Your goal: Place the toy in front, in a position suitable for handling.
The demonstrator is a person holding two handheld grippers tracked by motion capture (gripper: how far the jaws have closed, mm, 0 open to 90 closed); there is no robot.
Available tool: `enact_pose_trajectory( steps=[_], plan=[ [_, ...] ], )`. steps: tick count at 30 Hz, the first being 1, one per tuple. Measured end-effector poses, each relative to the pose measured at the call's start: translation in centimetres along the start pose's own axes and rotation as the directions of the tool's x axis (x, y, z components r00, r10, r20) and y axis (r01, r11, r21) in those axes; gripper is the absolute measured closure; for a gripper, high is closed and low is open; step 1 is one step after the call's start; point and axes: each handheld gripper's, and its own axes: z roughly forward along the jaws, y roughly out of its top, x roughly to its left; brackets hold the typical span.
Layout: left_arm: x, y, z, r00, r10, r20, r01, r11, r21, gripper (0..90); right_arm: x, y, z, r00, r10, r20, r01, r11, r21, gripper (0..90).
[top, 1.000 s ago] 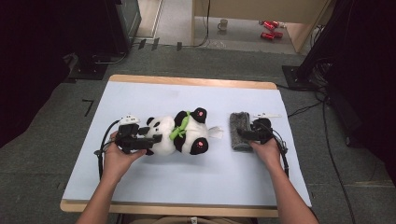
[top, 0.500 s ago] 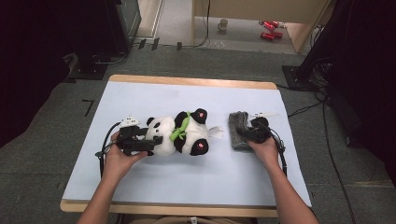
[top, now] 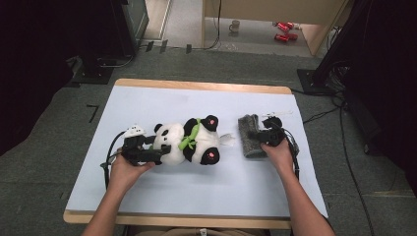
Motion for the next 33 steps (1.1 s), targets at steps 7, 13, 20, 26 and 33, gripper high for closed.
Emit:
enact_pose_trajectory(
  steps=[7,13,20,26,33],
  plan=[
    [-0.2,-0.1,-0.1,1.0,0.004,-0.004,-0.004,1.0,0.006,22.3,0.6,0.6,-1.5,0.9991,0.019,-0.039,-0.021,0.998,-0.06,75.5],
    [-0.1,0.0,-0.1,0.9999,-0.014,-0.005,0.014,0.9999,0.005,22.4,1.1,1.4,-2.6,0.9976,0.026,-0.064,-0.031,0.996,-0.085,75.5],
    [-0.1,0.1,0.0,0.9998,-0.018,-0.012,0.018,0.9998,0.009,22.4,3.5,2.2,-2.8,0.9945,-0.031,-0.1,0.022,0.996,-0.087,75.5],
    [-0.2,0.1,-0.1,0.9998,-0.006,-0.016,0.006,0.9999,0.013,22.3,5.0,3.3,-3.1,0.9934,-0.064,-0.095,0.058,0.996,-0.064,75.4],
    [-0.2,-0.1,-0.1,0.9999,-0.004,-0.013,0.004,1.0,-0.004,21.4,6.3,6.1,-5.0,0.9896,-0.114,-0.088,0.109,0.992,-0.059,75.4]
  ],
)
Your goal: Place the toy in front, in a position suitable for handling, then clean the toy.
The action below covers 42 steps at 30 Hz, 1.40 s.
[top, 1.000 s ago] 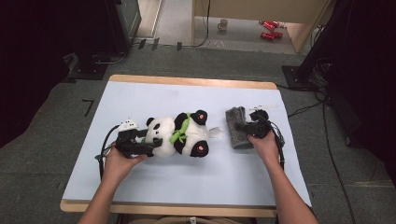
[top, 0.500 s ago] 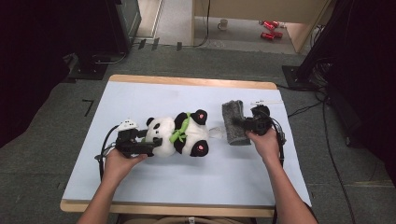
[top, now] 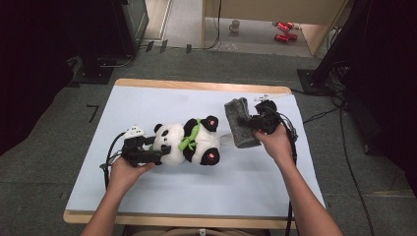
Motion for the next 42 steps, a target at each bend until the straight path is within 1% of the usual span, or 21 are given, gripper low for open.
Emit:
enact_pose_trajectory(
  steps=[3,6,12,15,19,21,23,26,32,36,38,40,42],
  plan=[
    [0.0,0.0,-0.1,1.0,0.008,0.005,-0.008,1.0,0.004,21.4,0.9,1.5,-0.4,0.9996,-0.028,-0.01,0.028,1.0,-0.002,75.5],
    [0.1,0.0,-0.1,0.9999,0.009,0.008,-0.009,0.9999,0.005,21.4,1.8,2.6,-0.3,0.9987,-0.041,-0.03,0.041,0.999,0.002,75.4],
    [0.0,0.0,-0.1,0.9999,0.008,0.008,-0.009,1.0,0.004,21.4,3.5,4.1,0.0,0.9959,-0.049,-0.077,0.049,0.999,-0.004,75.4],
    [0.1,-0.1,-0.1,0.9999,0.007,0.011,-0.007,1.0,0.001,21.4,4.4,4.9,0.1,0.9946,-0.059,-0.085,0.059,0.998,-0.006,75.4],
    [0.3,0.1,0.1,0.9998,-0.008,0.019,0.008,1.0,-0.004,21.3,5.4,5.7,0.5,0.9926,-0.073,-0.097,0.072,0.997,-0.01,75.4],
    [0.4,0.1,0.2,0.9995,-0.019,0.024,0.019,0.9998,-0.01,21.3,5.8,6.0,0.8,0.9918,-0.072,-0.106,0.071,0.997,-0.01,75.4],
    [0.5,0.2,0.2,0.9997,-0.015,0.019,0.015,0.9999,-0.009,21.2,6.2,6.2,1.1,0.9906,-0.069,-0.118,0.069,0.998,-0.009,75.4],
    [0.5,0.3,0.3,0.9997,-0.013,0.018,0.013,0.9999,-0.006,21.3,6.7,6.6,1.7,0.9892,-0.071,-0.128,0.071,0.997,-0.002,75.4],
    [0.4,0.4,0.3,0.9998,-0.012,0.014,0.012,0.9999,0.001,21.8,8.2,7.5,3.4,0.9848,-0.094,-0.147,0.097,0.995,0.019,75.4],
    [0.2,0.4,0.2,1.0,0.001,0.009,-0.002,1.0,0.006,22.9,9.1,7.9,5.0,0.9823,-0.099,-0.159,0.107,0.993,0.044,75.5],
    [0.2,0.4,0.2,1.0,0.0,0.009,0.0,1.0,0.008,23.0,9.6,8.1,5.8,0.981,-0.1,-0.166,0.111,0.992,0.057,75.5],
    [0.2,0.4,0.2,0.9999,-0.002,0.01,0.002,1.0,0.008,23.5,10.2,8.3,6.6,0.978,-0.115,-0.174,0.127,0.99,0.06,75.4],
    [0.1,0.4,0.1,0.9999,-0.003,0.012,0.003,1.0,0.008,26.4,10.7,8.5,7.3,0.9771,-0.115,-0.179,0.129,0.989,0.067,75.5]
  ],
)
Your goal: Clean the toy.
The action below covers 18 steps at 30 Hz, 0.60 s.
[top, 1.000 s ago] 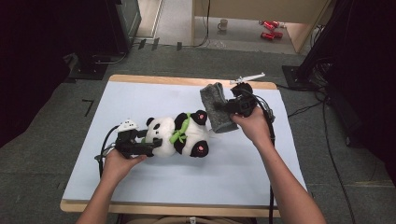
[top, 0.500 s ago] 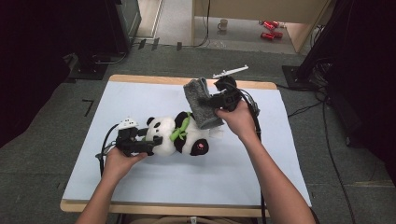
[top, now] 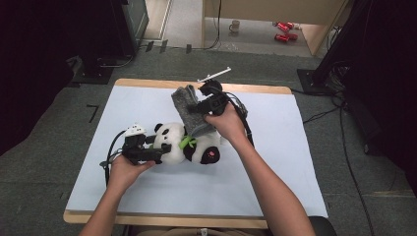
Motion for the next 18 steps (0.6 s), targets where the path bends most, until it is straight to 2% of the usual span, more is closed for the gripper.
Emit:
enact_pose_trajectory(
  steps=[6,11,15,18],
  plan=[
    [-0.5,0.0,-0.2,0.9994,0.032,-0.016,-0.032,0.9994,0.009,34.0,0.7,0.6,2.2,0.9999,-0.01,-0.014,0.01,1.0,0.017,75.5],
    [-0.4,-0.2,-0.2,0.9994,0.034,-0.005,-0.034,0.9994,0.001,38.4,1.4,1.1,3.8,0.9993,-0.013,-0.034,0.014,0.999,0.029,75.4],
    [-0.5,-0.2,-0.2,0.9993,0.036,-0.012,-0.036,0.9994,-0.001,38.8,2.1,1.6,5.5,0.9985,-0.021,-0.051,0.024,0.998,0.052,75.5],
    [-0.3,-0.3,-0.2,0.9994,0.034,-0.004,-0.034,0.9994,-0.005,39.0,2.6,1.6,6.9,0.9975,-0.005,-0.071,0.01,0.997,0.075,75.6]
  ],
)
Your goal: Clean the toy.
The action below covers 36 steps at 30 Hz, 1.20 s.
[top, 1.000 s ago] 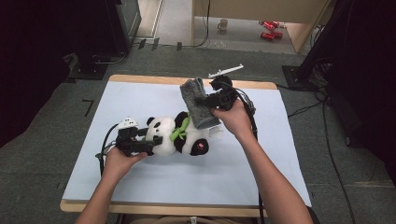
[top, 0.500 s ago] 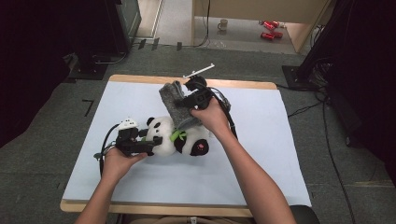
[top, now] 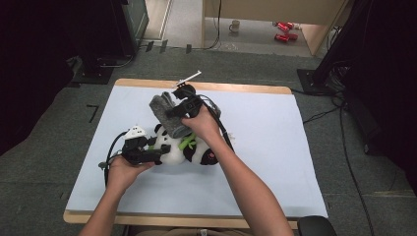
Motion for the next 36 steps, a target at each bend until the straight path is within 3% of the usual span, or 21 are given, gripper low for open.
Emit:
enact_pose_trajectory(
  steps=[5,10,14,19,23,26,30,36],
  plan=[
    [0.2,0.0,0.1,1.0,-0.002,0.005,0.002,1.0,-0.001,39.4,1.1,-0.2,2.0,0.9996,-0.029,-0.008,0.029,0.998,0.056,75.7],
    [0.1,-0.1,0.2,0.9999,0.014,-0.01,-0.013,0.9999,0.002,39.9,0.5,-0.8,2.7,0.9989,-0.029,0.037,0.024,0.994,0.108,76.3],
    [-0.2,0.0,0.4,0.9993,0.021,-0.031,-0.021,0.9998,0.009,41.8,-0.5,-1.2,2.2,0.9963,-0.027,0.081,0.017,0.992,0.125,77.0],
    [0.0,-0.1,0.3,0.9998,-0.002,-0.02,0.002,0.9999,0.014,42.2,-1.6,-1.5,0.8,0.9845,-0.033,0.172,0.005,0.988,0.157,77.7],
    [0.0,-0.1,0.4,0.9999,0.001,-0.013,-0.001,1.0,0.008,42.2,-3.0,-2.2,-0.6,0.984,0.0,0.178,-0.031,0.985,0.169,77.8],
    [0.1,-0.2,0.4,1.0,-0.007,-0.007,0.007,1.0,0.005,42.1,-3.3,-2.5,-1.1,0.9771,-0.036,0.21,0.0,0.986,0.169,77.8],
    [0.2,-0.2,0.3,0.9999,-0.014,-0.002,0.014,0.9999,0.005,42.1,-3.6,-2.4,-1.8,0.971,-0.043,0.235,0.004,0.986,0.165,77.8],
    [0.4,-0.4,0.4,0.9995,-0.029,0.009,0.029,0.9995,-0.008,41.9,-5.0,-2.9,-3.7,0.968,0.001,0.251,-0.04,0.988,0.15,77.9]
  ],
)
